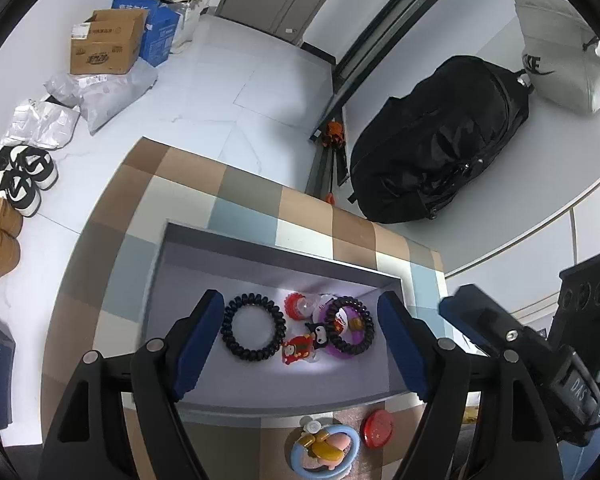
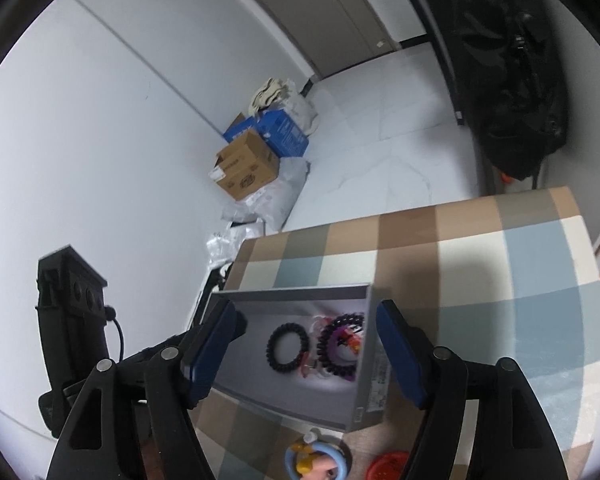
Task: Organize jewelry
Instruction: 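Pull both grippers back from the box toward the remaining items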
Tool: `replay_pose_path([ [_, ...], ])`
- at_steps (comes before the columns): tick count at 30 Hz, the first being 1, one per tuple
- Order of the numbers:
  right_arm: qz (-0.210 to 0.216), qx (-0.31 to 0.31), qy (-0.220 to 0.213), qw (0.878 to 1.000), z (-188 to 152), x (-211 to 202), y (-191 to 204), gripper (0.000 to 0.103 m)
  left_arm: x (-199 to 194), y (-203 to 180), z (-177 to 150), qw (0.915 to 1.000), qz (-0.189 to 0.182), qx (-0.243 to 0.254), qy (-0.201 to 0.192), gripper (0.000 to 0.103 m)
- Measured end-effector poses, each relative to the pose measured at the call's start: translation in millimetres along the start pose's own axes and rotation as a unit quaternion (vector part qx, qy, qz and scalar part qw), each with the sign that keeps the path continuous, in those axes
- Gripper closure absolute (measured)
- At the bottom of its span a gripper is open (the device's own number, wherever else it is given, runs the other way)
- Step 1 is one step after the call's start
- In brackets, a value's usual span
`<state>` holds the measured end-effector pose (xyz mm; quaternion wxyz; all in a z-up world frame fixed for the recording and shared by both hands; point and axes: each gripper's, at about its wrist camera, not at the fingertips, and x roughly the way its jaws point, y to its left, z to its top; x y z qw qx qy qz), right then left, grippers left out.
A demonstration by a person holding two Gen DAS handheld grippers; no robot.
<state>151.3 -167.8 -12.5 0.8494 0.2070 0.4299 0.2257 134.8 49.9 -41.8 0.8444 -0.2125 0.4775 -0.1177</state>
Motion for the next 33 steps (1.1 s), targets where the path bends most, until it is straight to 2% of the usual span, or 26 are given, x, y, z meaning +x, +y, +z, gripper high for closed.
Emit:
replay_pose_path([
  [2,-0.003,0.006,-0.008,1.000,-0.1,-6.8,-4.1,0.023,-2.5,-2.9,-1.6,0.9999,0.010,0.009,-0.004,0.028],
  [7,-0.017,0.001,-0.018,1.000,-4.2,-18.1,-5.7,0.018,-9.6,-8.6,-7.2,0.9993,0.025,0.025,-0.011,0.027],
  [13,-0.037,-0.029,-0.031,0.998,-13.9,-31.8,0.2,0.013,-22.4,-16.2,-16.4,0.9983,0.018,0.049,-0.027,0.026],
  [15,-0.041,-0.034,-0.039,0.998,-18.0,-38.5,0.3,0.009,-25.5,-17.3,-20.7,0.9981,0.015,0.052,-0.028,0.019],
  [17,-0.048,-0.038,-0.050,0.997,-23.0,-44.9,-1.4,0.003,-27.8,-17.6,-24.4,0.9982,0.007,0.051,-0.029,0.019],
  [25,-0.078,-0.027,-0.054,0.995,-38.0,-58.1,-15.9,0.000,-26.8,-24.2,-44.6,0.9971,-0.013,0.075,-0.007,0.018],
  [33,-0.094,-0.028,-0.049,0.994,-53.6,-67.7,-23.1,0.000,-21.0,-39.8,-78.8,0.9925,0.007,0.121,0.015,0.018],
])
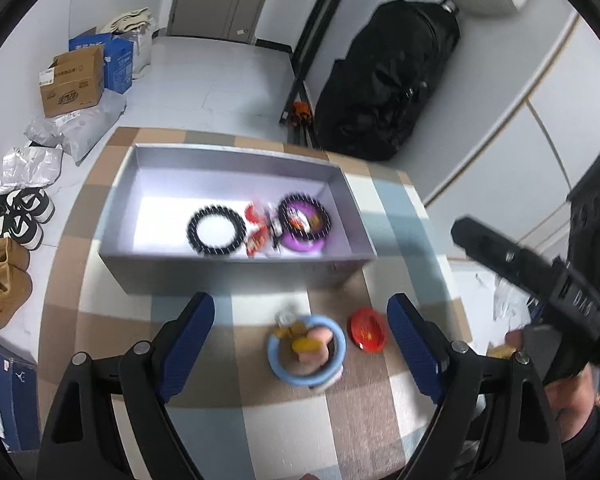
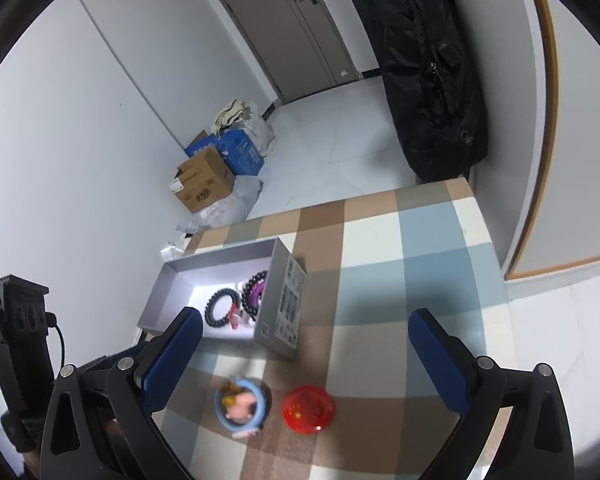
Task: Organize jewelry
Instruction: 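Pull both grippers back from the box toward the remaining items, then grasp the blue ring toy with the left gripper and lift it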
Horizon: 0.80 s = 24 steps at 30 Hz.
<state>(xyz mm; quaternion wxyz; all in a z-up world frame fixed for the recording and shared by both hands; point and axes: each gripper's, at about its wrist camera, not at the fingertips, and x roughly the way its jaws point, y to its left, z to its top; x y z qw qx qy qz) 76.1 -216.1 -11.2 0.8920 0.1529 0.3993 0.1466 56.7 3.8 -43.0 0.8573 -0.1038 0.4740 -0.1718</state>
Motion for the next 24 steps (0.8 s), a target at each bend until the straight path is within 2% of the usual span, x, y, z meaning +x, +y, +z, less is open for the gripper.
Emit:
replay_pose_path([
  [3,-0.005,-0.005,-0.001,1.000,-3.9,-5.4,-1.8,0.000,4.9,-6.0,-7.4,0.9999,-0.004,0.010,0.014,0.018],
  [8,-0.004,-0.002,0.002,1.000,-7.5,-10.3,-3.8,0.000,17.7,-3.5,-16.6,0.9986,-0.019,-0.008,0.048,0.018],
  [13,-0.005,-0.002,0.001,1.000,-10.3,-14.8,-5.4,0.000,24.2,-19.3,-26.6,0.9974,0.034,0.039,0.051,0.018],
  [17,-0.006,-0.004,0.003,1.000,-11.7,-17.7,-7.0,0.000,25.2,-32.6,-32.9,0.9928,0.077,0.083,0.040,0.018],
  [19,-0.008,-0.003,0.002,1.000,-11.9,-19.4,-8.3,0.000,31.5,-29.7,-37.2,0.9911,0.090,0.082,0.054,0.018],
  [24,-0.009,0.003,0.002,1.000,-12.7,-22.5,-13.0,0.000,42.6,-15.3,-39.6,0.9919,0.083,0.045,0.085,0.018],
])
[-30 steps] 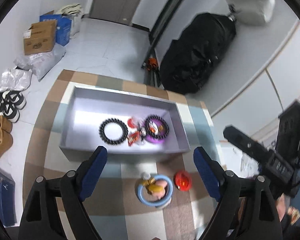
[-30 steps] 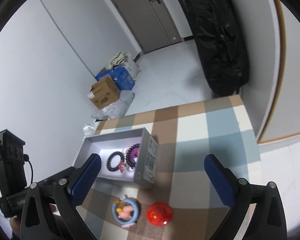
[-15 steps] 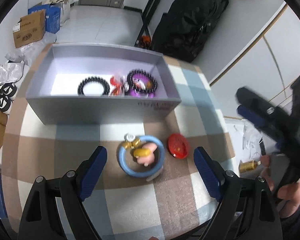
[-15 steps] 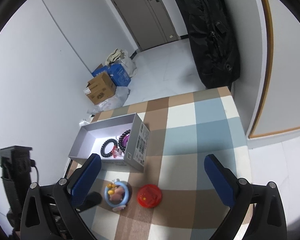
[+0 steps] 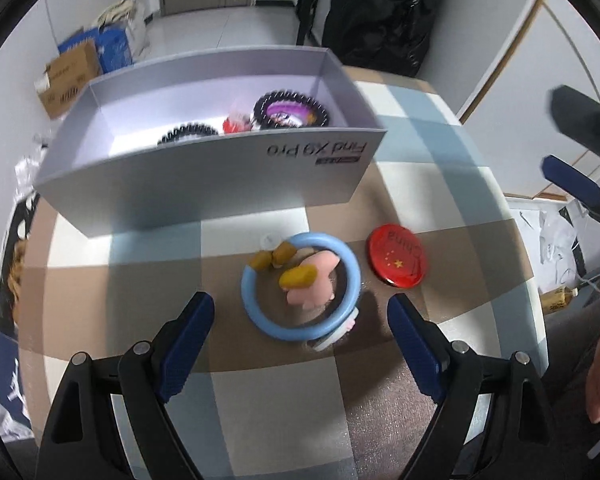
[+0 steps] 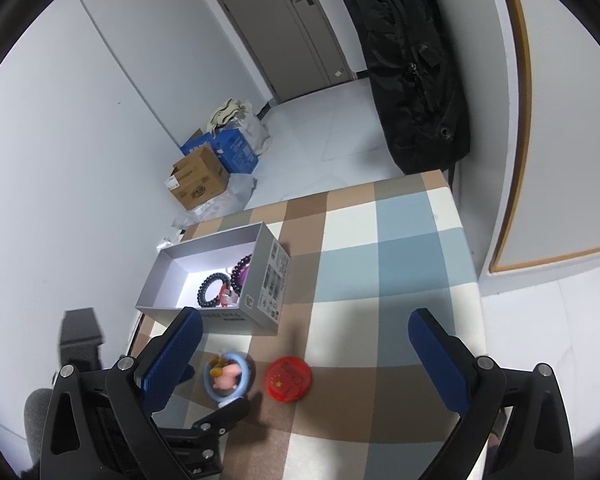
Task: Organize jewelry
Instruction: 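Grasp the blue ring toy with the left gripper and lift it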
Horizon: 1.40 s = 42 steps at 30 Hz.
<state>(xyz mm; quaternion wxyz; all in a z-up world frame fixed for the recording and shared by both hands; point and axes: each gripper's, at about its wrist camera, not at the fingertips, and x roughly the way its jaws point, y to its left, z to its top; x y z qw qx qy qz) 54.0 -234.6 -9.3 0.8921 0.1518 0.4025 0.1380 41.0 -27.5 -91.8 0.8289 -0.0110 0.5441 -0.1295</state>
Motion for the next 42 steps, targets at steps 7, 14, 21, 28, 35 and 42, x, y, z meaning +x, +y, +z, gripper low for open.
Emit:
replay_pose_path([
  [7,0.000,0.006,-0.001,1.000,-0.5,-3.4,-4.1,0.000,-0.8,3.0,-1.3,0.9997,-0.009,-0.009,-0.020,0.018],
  [14,-0.005,0.005,0.004,1.000,-1.7,-2.0,-4.3,0.000,-1.0,-1.0,2.0,0.9996,0.002,0.006,-0.029,0.047],
  [21,-0.009,0.001,0.008,1.000,-3.0,1.4,-3.3,0.000,-6.9,3.9,6.3,0.9990,-0.026,-0.010,-0.036,0.047],
  [28,-0.020,-0.016,0.012,1.000,-5.9,5.0,0.6,0.000,-18.1,3.3,12.8,0.9972,-0.051,-0.024,-0.049,0.047],
  [35,-0.029,-0.018,0.021,0.999,-9.8,7.7,-1.5,0.000,-42.8,11.4,18.1,0.9928,-0.072,-0.046,-0.083,0.047],
  [42,-0.045,-0.061,0.047,0.996,-24.6,15.7,3.5,0.000,-71.7,23.4,13.8,0.9869,-0.090,-0.054,-0.123,0.047],
])
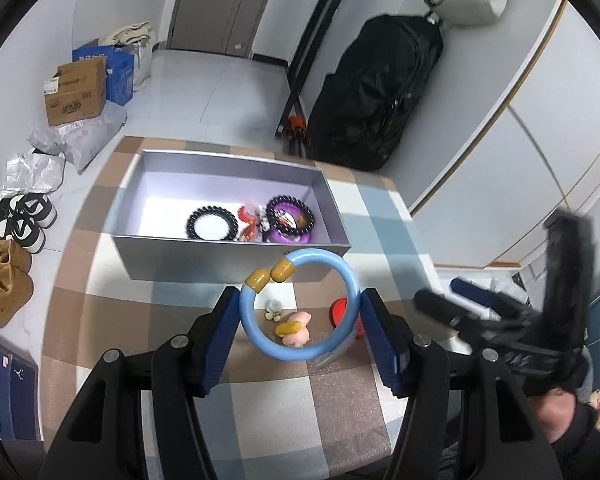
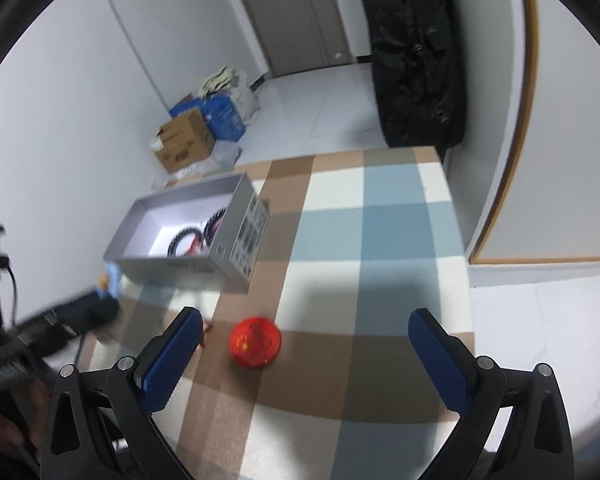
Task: Organize jewelry
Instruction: 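Grasp the blue ring toy with the left gripper and lift it, then grasp the red China lid with the right gripper while the left holds the blue ring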
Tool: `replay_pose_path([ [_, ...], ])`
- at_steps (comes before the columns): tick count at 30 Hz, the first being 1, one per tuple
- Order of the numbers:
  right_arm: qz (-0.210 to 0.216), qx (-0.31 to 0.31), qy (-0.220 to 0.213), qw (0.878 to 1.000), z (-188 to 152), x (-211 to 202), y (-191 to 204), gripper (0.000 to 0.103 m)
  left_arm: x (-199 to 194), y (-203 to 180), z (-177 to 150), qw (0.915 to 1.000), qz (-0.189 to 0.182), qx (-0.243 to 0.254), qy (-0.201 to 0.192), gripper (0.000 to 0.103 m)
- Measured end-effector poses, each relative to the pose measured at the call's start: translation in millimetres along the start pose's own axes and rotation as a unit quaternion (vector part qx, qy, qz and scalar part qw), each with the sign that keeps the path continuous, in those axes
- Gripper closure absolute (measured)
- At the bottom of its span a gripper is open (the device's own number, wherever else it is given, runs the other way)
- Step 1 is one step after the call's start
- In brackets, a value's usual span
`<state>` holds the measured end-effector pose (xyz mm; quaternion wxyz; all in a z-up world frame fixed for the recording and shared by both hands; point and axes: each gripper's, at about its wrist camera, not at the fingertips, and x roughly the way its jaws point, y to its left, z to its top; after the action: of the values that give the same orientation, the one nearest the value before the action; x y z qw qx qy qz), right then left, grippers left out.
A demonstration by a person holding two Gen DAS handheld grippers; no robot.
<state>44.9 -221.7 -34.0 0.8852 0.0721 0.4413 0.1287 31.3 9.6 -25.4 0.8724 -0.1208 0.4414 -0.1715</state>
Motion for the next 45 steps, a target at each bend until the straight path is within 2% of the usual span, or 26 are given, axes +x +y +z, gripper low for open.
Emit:
replay_pose_path([
  [6,0.010,-0.027,0.027,0.999,-9.0,13.5,12.1,0.001,-11.0,17.7,6.8,0.9993,-0.002,-0.025,-0.027,0.047],
  [11,0.015,-0.063,0.056,0.996,-15.9,30.5,28.7,0.016,-18.6,31.5,13.2,0.9981,-0.008,-0.045,-0.040,0.047],
  [15,-0.014,-0.118,0.063,0.991,-21.3,40.5,45.7,0.022,-19.4,43.4,15.7,0.9973,-0.008,-0.059,-0.042,0.047],
  [21,-0.025,-0.143,0.072,0.987,-25.1,52.4,54.5,0.034,-19.7,57.2,17.3,0.9955,-0.011,-0.085,-0.039,0.047],
  [26,-0.040,-0.167,0.076,0.982,-28.2,61.5,61.6,0.048,-20.7,61.6,19.3,0.9945,-0.018,-0.096,-0.040,0.047],
  [29,-0.042,-0.180,0.072,0.980,-29.1,62.4,65.2,0.061,-21.4,62.0,19.6,0.9944,-0.016,-0.096,-0.040,0.047],
  [37,-0.028,-0.164,0.079,0.983,-25.2,60.7,62.6,0.061,-21.6,63.3,21.5,0.9939,-0.016,-0.102,-0.040,0.047],
  [45,-0.020,-0.134,0.049,0.989,-10.8,49.0,56.3,0.061,-19.5,61.5,22.6,0.9944,-0.012,-0.098,-0.038,0.047],
])
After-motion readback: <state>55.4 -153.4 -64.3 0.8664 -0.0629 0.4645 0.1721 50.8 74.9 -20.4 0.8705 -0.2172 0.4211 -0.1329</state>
